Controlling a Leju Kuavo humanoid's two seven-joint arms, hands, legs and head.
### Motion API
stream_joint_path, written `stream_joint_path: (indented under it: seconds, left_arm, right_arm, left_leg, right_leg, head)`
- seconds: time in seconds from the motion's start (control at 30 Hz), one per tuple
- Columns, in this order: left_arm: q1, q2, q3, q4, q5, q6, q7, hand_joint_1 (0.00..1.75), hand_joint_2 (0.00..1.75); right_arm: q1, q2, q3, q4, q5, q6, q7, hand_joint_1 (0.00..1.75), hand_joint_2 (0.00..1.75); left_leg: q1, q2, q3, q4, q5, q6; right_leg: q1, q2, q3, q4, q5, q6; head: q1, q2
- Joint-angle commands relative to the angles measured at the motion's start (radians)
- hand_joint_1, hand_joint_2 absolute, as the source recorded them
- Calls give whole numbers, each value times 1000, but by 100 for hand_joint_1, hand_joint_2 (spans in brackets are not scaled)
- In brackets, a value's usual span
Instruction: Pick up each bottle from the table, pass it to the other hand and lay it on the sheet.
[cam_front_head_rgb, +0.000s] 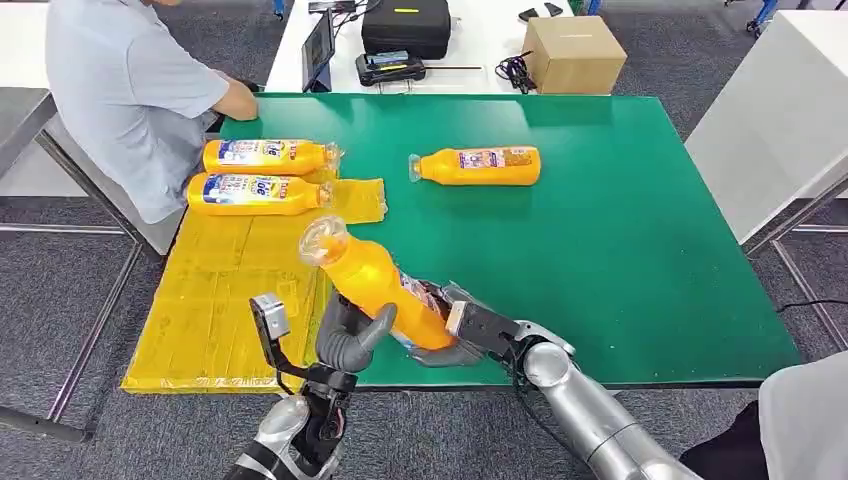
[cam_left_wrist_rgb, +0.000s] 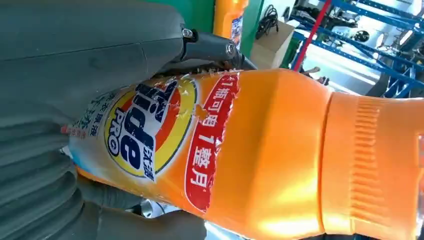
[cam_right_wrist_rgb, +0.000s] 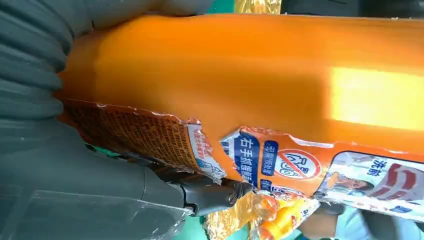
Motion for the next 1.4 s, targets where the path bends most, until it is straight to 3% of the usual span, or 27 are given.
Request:
stream_joint_path:
  seconds: [0.03, 0.23, 0.27, 0.3, 0.33, 0.37, 0.43, 0.47, 0.7, 0.73, 0.83, 0.87, 0.93, 0.97, 1.0, 1.07, 1.13, 1.3, 1.4]
  left_arm:
    - [-54, 28, -66, 52, -38, -1, -19, 175, 175]
    - [-47, 29, -61, 33, -67, 47, -39, 175, 175]
    - [-46, 29, -62, 31, -76, 58, -43, 175, 175]
    - [-36, 21, -57, 20, -84, 72, -51, 175, 175]
    - [-37, 25, -65, 17, -134, 130, -45, 175, 175]
    - [-37, 28, -74, 13, -181, 177, -52, 175, 175]
    - [-29, 29, -68, -5, -223, 214, -64, 175, 175]
    - [-20, 35, -67, -23, -249, 234, -55, 175, 175]
    - [-7, 72, -38, -79, -449, 388, -35, 175, 175]
    - [-8, 75, -35, -80, -448, 388, -35, 175, 175]
    - [-8, 94, -3, -107, -575, 467, -31, 175, 175]
    - [-21, 111, 1, -99, -784, 622, -35, 175, 175]
    - [-25, 121, 37, -113, -878, 651, -7, 175, 175]
    - [-32, 123, 82, -87, -1053, 686, 41, 175, 175]
    - [-20, 65, 240, -87, -1431, 686, 89, 175, 175]
    - [-36, 42, 331, -43, -1525, 686, 54, 175, 175]
    - [-71, 53, 370, 12, -1605, 686, 98, 175, 175]
    - [-140, 82, 409, 93, -1736, 686, 112, 175, 175]
    - [-187, 115, 423, 136, -1814, 686, 186, 175, 175]
  right_arm:
    - [-56, 30, 44, 109, -9, 3, 20, 175, 175]
    - [-53, 25, 43, 133, -20, 8, 28, 175, 175]
    - [-53, 24, 44, 139, -19, 8, 29, 154, 175]
    - [-51, 17, 48, 150, -17, 10, 31, 145, 175]
    - [-49, 14, 46, 162, -14, 3, 30, 42, 175]
    - [-39, 11, 40, 169, -11, -10, 31, 0, 175]
    - [-22, 5, 35, 184, 26, -64, 34, 0, 175]
    - [-8, 11, 22, 184, 46, -110, 42, 0, 0]
    - [44, 43, -55, 180, 127, -248, 78, 0, 0]
    - [44, 43, -56, 180, 127, -249, 78, 0, 175]
    - [59, 49, -94, 182, 179, -293, 86, 0, 175]
    - [67, 55, -116, 176, 206, -324, 79, 0, 175]
    - [66, 62, -133, 174, 221, -327, 72, 0, 175]
    - [67, 64, -142, 171, 226, -333, 72, 0, 175]
    - [62, 71, -154, 172, 249, -352, 65, 0, 175]
    - [57, 75, -164, 171, 258, -352, 64, 0, 175]
    - [57, 76, -165, 159, 277, -361, 54, 0, 175]
    - [63, 75, -171, 127, 273, -331, 35, 0, 175]
    - [72, 76, -173, 102, 262, -313, 18, 0, 175]
  left_leg:
    - [0, 2, 4, -1, -1, -2]
    - [0, 1, 2, 0, -1, -1]
    - [0, 1, 4, 0, -1, -2]
    - [1, 1, 3, 0, -1, -1]
    - [0, 1, 3, -1, -1, -1]
    - [0, 1, 3, -1, -1, -1]
    - [1, 1, 5, 0, -2, -2]
    - [0, -1, 5, -1, -1, -2]
    - [0, 2, 3, -1, -1, -2]
    - [0, 2, 5, -1, -2, -2]
    - [1, 1, 3, -1, -1, -2]
    - [1, 2, 6, -1, -2, -2]
    - [1, 1, 2, -1, -1, -1]
    - [1, 3, 5, -1, -2, -2]
    - [1, 2, 4, -1, -1, -2]
    - [1, 4, 5, -1, -2, -2]
    - [1, 7, 9, 0, -4, -4]
    - [1, 2, 3, 0, -1, -2]
    - [1, 2, 4, 0, -1, -3]
  right_leg:
    - [1, 1, 3, 0, -1, -2]
    - [0, 0, 1, 0, 0, -1]
    - [0, 0, 3, 0, -1, -2]
    - [1, 1, 3, 0, -1, -2]
    - [0, 0, 2, 0, -1, -1]
    - [0, 0, 3, 0, -1, -1]
    - [1, 0, 4, 0, -2, -2]
    - [1, -2, 5, -1, -2, -2]
    - [0, 1, 3, -1, -1, -2]
    - [1, 1, 4, 0, -2, -2]
    - [1, 1, 2, 0, -1, -2]
    - [1, 2, 5, 0, -2, -3]
    - [1, 1, 2, -1, 0, -2]
    - [1, 2, 4, 0, -1, -3]
    - [1, 2, 3, 0, -1, -2]
    - [1, 3, 3, 0, -1, -3]
    - [1, 5, 6, 2, -3, -4]
    - [0, 1, 2, 1, -1, -2]
    - [1, 1, 3, 1, -1, -3]
  head:
    - [0, 0]
    - [0, 0]
    - [0, 0]
    - [0, 0]
    - [0, 0]
    - [0, 0]
    - [0, 0]
    - [0, 0]
    - [0, 0]
    - [0, 0]
    - [0, 0]
    - [0, 0]
    - [0, 0]
    - [0, 0]
    - [0, 0]
    - [0, 0]
    - [0, 0]
    - [0, 0]
    - [0, 0]
